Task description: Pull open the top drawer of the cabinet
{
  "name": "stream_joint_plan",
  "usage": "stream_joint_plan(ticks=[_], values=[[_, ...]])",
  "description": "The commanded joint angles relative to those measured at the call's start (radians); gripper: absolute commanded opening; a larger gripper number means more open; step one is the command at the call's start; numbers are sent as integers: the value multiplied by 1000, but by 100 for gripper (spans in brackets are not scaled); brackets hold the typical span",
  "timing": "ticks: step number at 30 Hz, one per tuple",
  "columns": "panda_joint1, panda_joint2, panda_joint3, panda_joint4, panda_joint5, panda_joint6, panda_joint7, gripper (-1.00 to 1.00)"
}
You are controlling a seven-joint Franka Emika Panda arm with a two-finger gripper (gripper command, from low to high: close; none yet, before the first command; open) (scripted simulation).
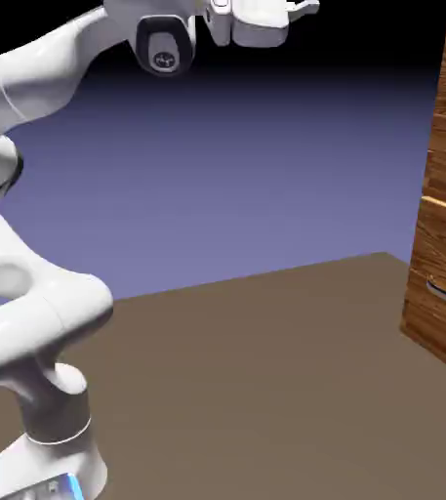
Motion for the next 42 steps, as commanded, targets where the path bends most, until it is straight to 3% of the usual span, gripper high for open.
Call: stream_joint_plan(ticks=[1, 33, 42], values=[[-36, -13, 19, 24, 39, -7, 11, 0], [-1196, -439, 627, 800, 1272, -241, 379, 0], [-1391, -459, 606, 1073, 1261, -174, 535, 0]])
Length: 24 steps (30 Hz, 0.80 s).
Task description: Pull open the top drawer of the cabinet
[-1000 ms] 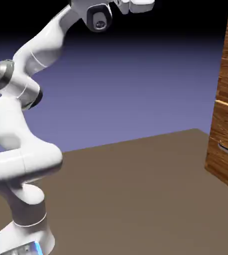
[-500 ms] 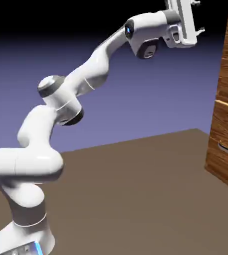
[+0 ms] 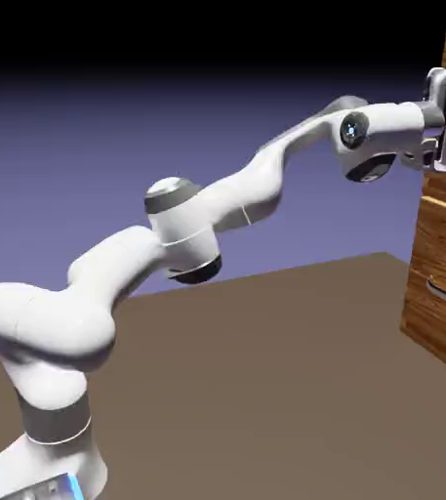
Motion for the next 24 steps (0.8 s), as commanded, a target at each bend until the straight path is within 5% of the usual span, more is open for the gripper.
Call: stream_joint_plan(ticks=[1, 5, 6, 24], values=[[-24, -1, -5, 36, -6, 10, 21, 0], [-115, -7, -25, 174, -28, 50, 101, 0], [-115, -7, -25, 174, -28, 50, 101, -100], [261, -51, -27, -442, 88, -164, -163, -100]])
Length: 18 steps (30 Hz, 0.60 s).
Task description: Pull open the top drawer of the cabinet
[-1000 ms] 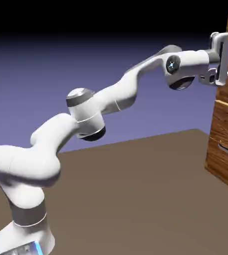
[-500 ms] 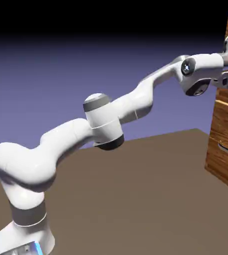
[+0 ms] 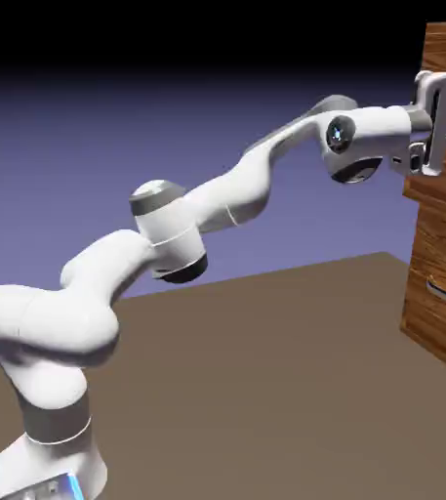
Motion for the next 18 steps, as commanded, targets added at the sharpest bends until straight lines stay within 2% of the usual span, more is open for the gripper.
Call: stream_joint_plan(ticks=[1, 12, 18], values=[[22, -3, -2, -36, 1, -14, -10, -100], [276, -32, -47, -435, -7, -155, -108, -100], [252, -203, -141, -546, 40, -275, 10, -100]])
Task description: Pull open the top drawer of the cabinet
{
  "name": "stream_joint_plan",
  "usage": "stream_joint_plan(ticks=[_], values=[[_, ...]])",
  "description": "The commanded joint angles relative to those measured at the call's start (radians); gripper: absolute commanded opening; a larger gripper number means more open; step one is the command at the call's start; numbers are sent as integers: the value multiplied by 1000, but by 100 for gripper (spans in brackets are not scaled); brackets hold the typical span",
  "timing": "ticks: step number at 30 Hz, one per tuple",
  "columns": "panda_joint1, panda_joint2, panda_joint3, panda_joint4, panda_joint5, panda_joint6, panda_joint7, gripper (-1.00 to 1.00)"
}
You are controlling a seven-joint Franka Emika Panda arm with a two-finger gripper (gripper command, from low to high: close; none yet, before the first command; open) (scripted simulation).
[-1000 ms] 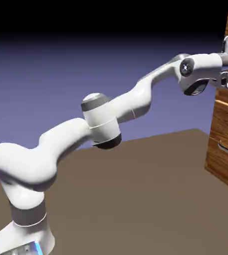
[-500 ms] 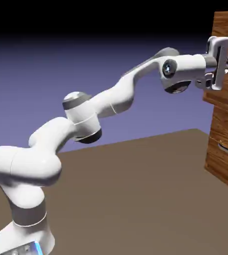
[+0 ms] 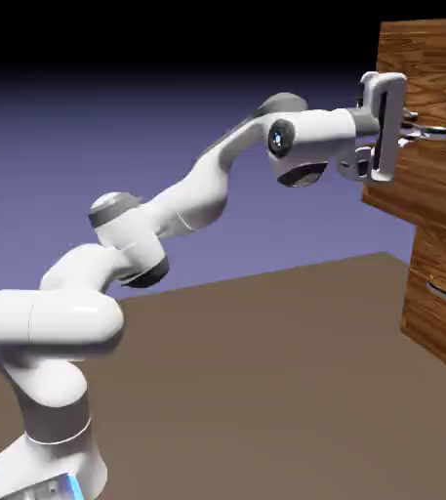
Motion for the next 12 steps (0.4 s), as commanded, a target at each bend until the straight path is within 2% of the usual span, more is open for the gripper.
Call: stream_joint_plan(ticks=[1, 9, 10, 12], values=[[12, -21, -12, -36, -3, -23, 10, -100], [172, -64, -50, -290, -61, -121, -25, -100], [172, -64, -50, -290, -61, -121, -25, 100], [202, -64, -57, -326, -77, -130, -35, 100]])
